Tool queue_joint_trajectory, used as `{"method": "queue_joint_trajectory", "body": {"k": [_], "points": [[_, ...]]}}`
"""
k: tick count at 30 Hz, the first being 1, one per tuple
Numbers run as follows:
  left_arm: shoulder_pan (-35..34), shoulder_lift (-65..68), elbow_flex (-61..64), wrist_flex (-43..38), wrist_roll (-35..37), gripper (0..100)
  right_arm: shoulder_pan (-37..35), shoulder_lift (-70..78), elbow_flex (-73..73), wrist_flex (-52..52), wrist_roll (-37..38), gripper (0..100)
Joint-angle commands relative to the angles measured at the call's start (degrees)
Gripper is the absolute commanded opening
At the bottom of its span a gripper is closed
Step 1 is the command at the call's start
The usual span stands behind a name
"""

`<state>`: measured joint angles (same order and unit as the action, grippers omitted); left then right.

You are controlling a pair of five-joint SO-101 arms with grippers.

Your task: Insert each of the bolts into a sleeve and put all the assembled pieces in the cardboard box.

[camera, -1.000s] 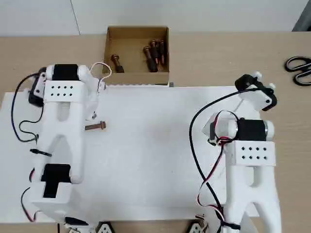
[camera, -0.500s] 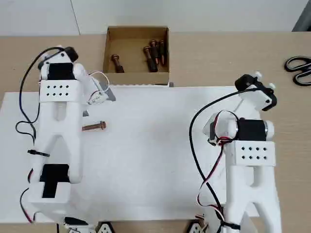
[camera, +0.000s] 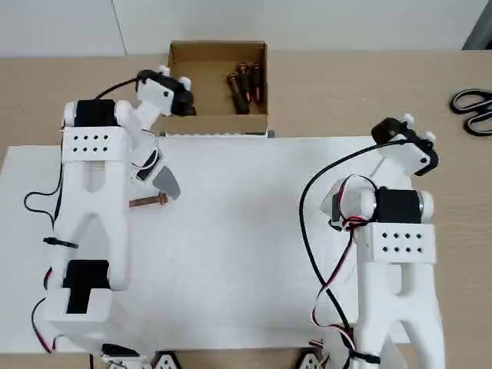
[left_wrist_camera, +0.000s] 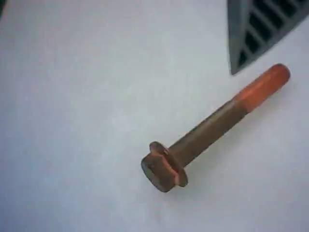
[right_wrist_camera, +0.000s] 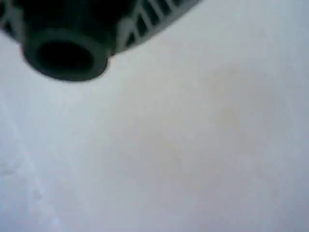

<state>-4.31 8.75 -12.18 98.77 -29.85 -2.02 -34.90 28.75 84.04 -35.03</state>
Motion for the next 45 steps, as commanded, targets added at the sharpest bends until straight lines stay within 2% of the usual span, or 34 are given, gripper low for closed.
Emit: {"method": "queue_joint_trajectory", "body": {"k": [1, 8, 12, 20, 30, 38, 45], "points": [[-0.4, -2.4, -2.0, 1.5, -4.7, 31, 0.4, -1.3, -0.2, 1.0, 0.7, 0.2], [-1.8, -2.3, -1.0, 0.9, -20.0, 31, 0.6, -1.4, -0.2, 2.7, 0.7, 0.2], [-1.8, 0.1, 4.0, -5.4, -28.2, 30, 0.4, -1.3, -0.2, 2.5, 0.5, 0.2], [-3.3, 5.9, 5.1, -15.9, -30.8, 30, 0.4, -1.3, -0.2, 2.5, 0.6, 0.2], [-3.3, 11.0, 5.1, -16.5, -36.4, 30, 0.4, -1.3, -0.2, 2.6, 0.6, 0.2], [-4.5, 14.7, 5.1, -20.7, -36.7, 30, 0.3, -1.3, -0.2, 2.6, 0.6, 0.2], [-3.3, 19.7, 5.1, -21.6, -36.7, 17, 0.3, -1.3, -0.2, 2.5, 0.6, 0.2]]}}
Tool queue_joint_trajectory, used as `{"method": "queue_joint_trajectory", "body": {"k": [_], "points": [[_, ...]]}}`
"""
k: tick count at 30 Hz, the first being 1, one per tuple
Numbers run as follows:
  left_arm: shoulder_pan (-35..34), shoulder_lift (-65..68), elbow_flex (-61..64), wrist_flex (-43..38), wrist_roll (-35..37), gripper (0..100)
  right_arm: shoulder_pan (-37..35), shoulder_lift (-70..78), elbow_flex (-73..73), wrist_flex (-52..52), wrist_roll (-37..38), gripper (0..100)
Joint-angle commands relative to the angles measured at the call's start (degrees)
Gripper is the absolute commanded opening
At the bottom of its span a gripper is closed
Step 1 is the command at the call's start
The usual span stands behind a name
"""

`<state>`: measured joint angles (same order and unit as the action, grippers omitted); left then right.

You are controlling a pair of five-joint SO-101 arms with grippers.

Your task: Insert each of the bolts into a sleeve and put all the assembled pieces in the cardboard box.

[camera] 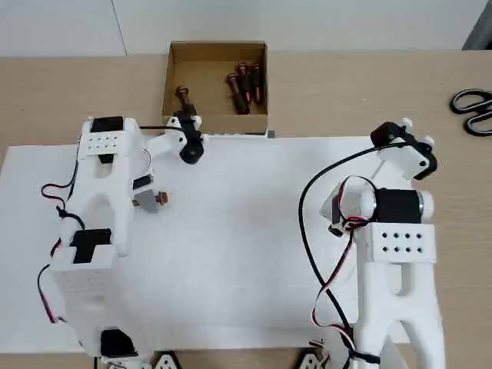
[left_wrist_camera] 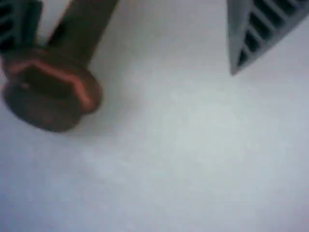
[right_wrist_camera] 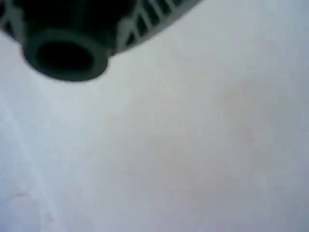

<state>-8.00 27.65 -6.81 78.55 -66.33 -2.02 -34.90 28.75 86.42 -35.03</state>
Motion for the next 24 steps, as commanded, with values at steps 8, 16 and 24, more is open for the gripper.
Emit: {"method": "queue_joint_trajectory", "body": {"k": [8, 16, 24], "points": [[1.0, 2.1, -0.8, -1.0, -0.3, 3, 0.3, -1.3, -0.2, 0.1, 0.6, 0.2], [4.0, 2.1, -18.0, 22.3, 0.2, 1, -1.3, -2.0, -0.6, 0.5, 0.7, 0.2], [8.4, -11.9, -22.1, 21.9, 13.6, 1, -8.8, -9.4, -5.3, 6.4, 3.1, 0.2]]}}
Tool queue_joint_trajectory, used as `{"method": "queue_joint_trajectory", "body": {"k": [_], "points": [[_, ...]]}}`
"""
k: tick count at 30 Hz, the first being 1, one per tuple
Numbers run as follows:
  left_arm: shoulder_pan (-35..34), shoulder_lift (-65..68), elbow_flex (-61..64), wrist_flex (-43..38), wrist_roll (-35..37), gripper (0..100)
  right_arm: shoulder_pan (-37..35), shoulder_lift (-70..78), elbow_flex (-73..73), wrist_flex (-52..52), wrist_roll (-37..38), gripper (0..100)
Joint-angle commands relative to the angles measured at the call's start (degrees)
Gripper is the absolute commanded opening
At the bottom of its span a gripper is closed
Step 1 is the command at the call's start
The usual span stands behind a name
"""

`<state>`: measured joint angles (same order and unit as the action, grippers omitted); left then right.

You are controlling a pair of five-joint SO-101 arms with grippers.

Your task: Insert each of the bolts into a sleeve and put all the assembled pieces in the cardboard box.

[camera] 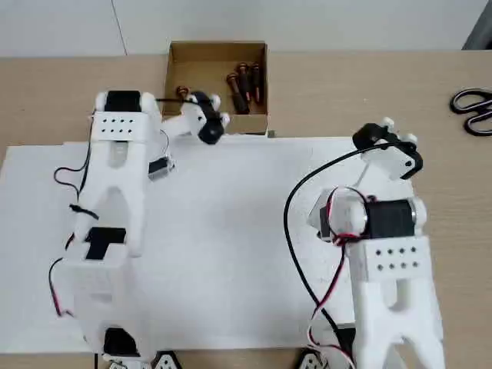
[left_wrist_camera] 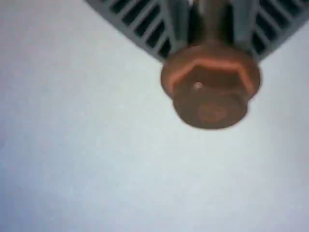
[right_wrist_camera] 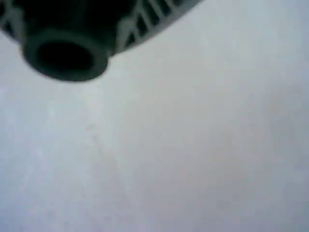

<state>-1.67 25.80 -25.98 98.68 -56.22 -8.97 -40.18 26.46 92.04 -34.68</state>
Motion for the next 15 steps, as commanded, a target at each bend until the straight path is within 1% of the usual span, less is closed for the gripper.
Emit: {"method": "queue_joint_trajectory", "body": {"k": [1, 3, 6, 9, 12, 13, 15], "points": [[3.3, -12.7, -2.4, 1.8, 5.3, 1, -2.4, -5.7, -3.0, 0.7, 4.0, 0.2], [6.2, -17.1, -0.8, 1.8, 9.6, 1, -3.2, -8.7, -3.0, 0.7, 6.1, 0.2], [10.1, -23.3, 2.5, 1.8, 17.9, 1, -4.5, -13.0, -2.6, 0.7, 10.5, 0.2], [12.8, -27.8, 4.0, 1.6, 21.6, 1, -5.4, -16.6, -2.6, 0.7, 14.7, 0.2], [14.3, -31.7, 4.2, -0.7, 23.9, 1, -5.9, -20.8, -2.5, 0.7, 19.4, 0.2], [14.3, -33.0, 4.2, -1.8, 26.1, 1, -6.0, -22.0, -2.5, 0.7, 20.8, 0.2], [14.3, -35.7, 4.2, -4.1, 32.8, 1, -6.7, -24.8, -1.6, 0.7, 23.4, 0.2]]}}
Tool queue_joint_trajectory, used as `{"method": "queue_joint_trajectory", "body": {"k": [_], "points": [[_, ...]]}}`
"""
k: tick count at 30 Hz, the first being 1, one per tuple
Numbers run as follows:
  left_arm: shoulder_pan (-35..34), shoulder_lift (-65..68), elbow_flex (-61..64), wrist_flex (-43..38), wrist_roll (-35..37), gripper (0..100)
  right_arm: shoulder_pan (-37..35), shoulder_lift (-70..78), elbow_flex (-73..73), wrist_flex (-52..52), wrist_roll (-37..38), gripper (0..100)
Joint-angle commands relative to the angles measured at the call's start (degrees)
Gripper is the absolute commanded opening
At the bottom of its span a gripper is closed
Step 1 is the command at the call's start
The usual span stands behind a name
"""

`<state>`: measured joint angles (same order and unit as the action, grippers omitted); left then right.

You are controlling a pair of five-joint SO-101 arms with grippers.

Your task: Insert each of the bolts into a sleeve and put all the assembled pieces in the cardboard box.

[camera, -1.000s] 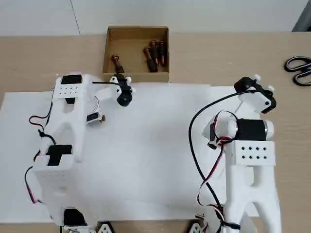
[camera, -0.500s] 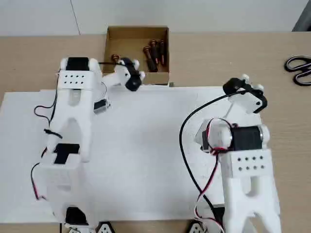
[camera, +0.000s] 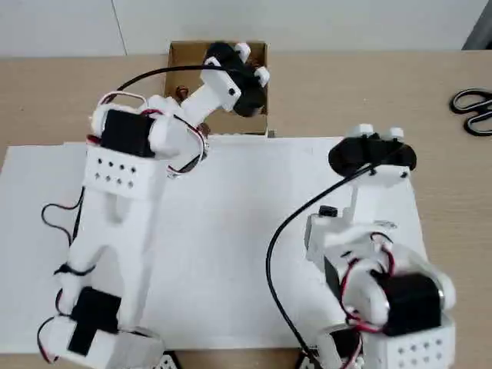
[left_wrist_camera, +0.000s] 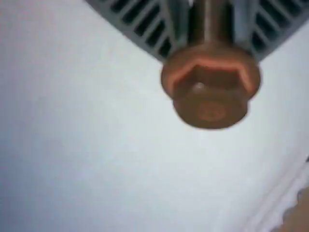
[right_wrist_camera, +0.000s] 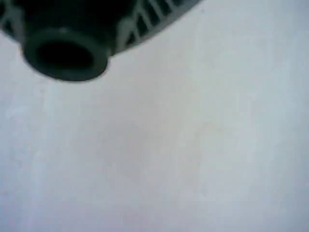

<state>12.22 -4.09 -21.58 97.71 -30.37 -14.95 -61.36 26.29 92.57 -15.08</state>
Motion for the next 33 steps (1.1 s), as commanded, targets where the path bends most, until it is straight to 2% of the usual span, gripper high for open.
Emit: {"method": "queue_joint_trajectory", "body": {"k": [1, 7, 12, 16, 23, 28, 33], "points": [[0.4, -7.1, -0.2, -4.0, 10.6, 1, -1.2, -5.1, -0.7, 0.2, 4.7, 0.2], [0.4, -11.6, 0.1, -4.6, 30.7, 1, -2.8, -15.3, 6.7, -0.6, 8.8, 0.2], [0.4, -13.2, 6.8, -5.6, 49.3, 1, -4.5, -23.6, 15.4, -4.5, 11.3, 0.2], [0.4, -15.6, 12.9, -10.4, 63.1, 1, -6.3, -30.1, 23.1, -10.1, 14.2, 0.2], [2.3, -22.6, 26.7, -23.3, 71.6, 1, -9.8, -39.0, 34.8, -15.7, 16.7, 0.2], [6.2, -29.3, 40.1, -31.6, 78.0, 1, -10.5, -42.3, 39.8, -17.5, 16.7, 0.2], [8.6, -39.3, 54.6, -44.0, 80.4, 1, -10.6, -42.5, 41.5, -17.7, 16.3, 0.2]]}}
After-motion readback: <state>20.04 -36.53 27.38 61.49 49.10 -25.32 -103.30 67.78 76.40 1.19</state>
